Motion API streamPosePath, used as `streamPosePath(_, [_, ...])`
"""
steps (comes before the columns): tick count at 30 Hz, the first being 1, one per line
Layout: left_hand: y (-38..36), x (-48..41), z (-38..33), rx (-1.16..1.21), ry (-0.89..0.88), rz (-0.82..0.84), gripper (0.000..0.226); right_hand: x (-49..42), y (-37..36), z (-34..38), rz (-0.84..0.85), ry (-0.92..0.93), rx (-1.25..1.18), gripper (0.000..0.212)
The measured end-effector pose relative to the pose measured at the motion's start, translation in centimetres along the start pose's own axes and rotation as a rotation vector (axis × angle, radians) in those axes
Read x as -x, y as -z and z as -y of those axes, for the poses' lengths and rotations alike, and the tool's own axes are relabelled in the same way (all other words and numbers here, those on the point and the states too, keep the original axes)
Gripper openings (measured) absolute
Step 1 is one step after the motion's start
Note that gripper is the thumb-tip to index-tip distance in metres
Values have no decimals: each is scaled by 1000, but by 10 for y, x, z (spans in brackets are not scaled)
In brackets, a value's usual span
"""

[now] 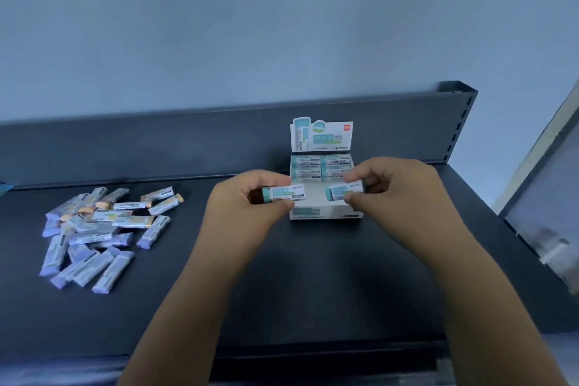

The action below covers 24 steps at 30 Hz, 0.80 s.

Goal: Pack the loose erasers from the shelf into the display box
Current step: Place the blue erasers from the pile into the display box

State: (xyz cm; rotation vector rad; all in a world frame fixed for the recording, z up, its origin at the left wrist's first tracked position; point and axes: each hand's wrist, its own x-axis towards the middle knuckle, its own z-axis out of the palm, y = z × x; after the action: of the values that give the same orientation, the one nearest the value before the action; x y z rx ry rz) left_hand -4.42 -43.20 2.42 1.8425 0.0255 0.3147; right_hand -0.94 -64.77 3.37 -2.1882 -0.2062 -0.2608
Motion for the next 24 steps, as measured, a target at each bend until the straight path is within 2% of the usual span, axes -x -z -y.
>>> streamPosePath(5, [-17, -26, -1, -138, 12, 42, 25, -22, 21, -8, 4, 33, 3, 21])
streamPosePath(8, [-22, -45, 0, -200, 3, 63, 25, -39, 27, -6, 65, 36, -12, 21])
streamPosePath(12, [-29, -71, 2, -154, 38, 55, 23, -69, 20, -10, 77, 53, -50, 22])
streamPosePath(17, [-38, -92, 20, -241, -112, 86, 25, -83, -22, -35, -29, 163, -164, 25])
streamPosePath(20, [-38, -100, 35, -338, -219, 93, 27, -84, -34, -60, -116, 284, -135, 23])
streamPosePath(24, [-38, -109, 52, -73, -67, 118, 23, -85, -35, -76, -241, 390, -80, 27])
